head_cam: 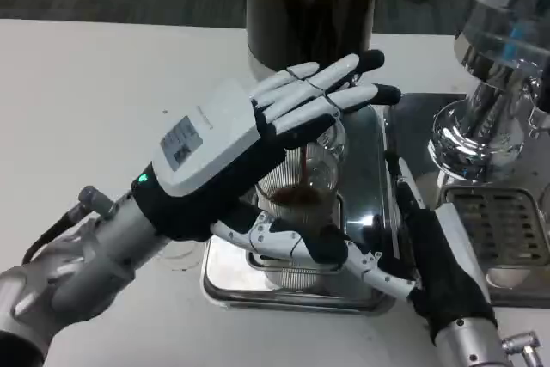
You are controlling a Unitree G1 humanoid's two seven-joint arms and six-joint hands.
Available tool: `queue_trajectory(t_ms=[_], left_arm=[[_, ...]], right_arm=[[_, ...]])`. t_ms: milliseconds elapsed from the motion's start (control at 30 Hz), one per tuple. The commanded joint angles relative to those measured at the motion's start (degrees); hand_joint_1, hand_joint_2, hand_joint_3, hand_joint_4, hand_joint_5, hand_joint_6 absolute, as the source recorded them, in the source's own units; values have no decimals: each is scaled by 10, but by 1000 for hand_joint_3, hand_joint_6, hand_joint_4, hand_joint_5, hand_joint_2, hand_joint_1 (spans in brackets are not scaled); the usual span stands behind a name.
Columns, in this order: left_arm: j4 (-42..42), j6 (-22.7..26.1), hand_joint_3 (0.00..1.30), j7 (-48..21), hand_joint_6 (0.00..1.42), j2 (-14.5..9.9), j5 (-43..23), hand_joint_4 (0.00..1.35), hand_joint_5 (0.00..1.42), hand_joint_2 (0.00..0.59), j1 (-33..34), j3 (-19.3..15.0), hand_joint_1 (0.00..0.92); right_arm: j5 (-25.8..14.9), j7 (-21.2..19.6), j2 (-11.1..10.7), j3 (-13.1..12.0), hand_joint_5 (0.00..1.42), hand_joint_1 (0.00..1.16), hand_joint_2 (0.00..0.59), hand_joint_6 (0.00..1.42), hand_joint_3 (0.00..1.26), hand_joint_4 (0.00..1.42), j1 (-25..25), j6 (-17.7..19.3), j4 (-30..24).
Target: Grasp the cup under the faucet to collect the drink, then remove the cup.
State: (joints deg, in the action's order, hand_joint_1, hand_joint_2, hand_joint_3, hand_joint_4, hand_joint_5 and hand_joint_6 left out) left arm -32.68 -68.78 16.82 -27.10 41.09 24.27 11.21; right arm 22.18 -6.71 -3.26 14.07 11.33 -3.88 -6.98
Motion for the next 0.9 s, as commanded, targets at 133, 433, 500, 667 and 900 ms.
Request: queue_trajectory(t_ms=[133, 433, 500, 667, 900], left_arm=[[-4, 6, 188, -4, 182, -11, 13, 46, 280, 132, -4, 13, 0], [6, 23, 180, 12, 162, -13, 6, 38, 280, 134, -11, 1, 0], [18, 35, 168, 18, 145, -16, 10, 36, 271, 129, -15, -7, 0], [56, 68, 156, 30, 124, -24, 12, 26, 256, 124, -26, -25, 0], [71, 86, 137, 32, 112, -33, -16, 5, 233, 125, -44, -49, 0]], right_arm=[[-5, -1, 6, 5, 0, 732, 214, 0, 0, 0, -21, 19, 23], [-12, -1, 12, 7, 0, 724, 215, 0, 0, 0, -35, 26, 38], [-14, -1, 12, 8, 0, 707, 218, 0, 0, 0, -36, 26, 39], [-20, 1, 10, 7, 0, 676, 223, 0, 0, 0, -38, 29, 44], [-26, 3, 11, 8, 0, 668, 221, 0, 0, 0, -45, 41, 55]])
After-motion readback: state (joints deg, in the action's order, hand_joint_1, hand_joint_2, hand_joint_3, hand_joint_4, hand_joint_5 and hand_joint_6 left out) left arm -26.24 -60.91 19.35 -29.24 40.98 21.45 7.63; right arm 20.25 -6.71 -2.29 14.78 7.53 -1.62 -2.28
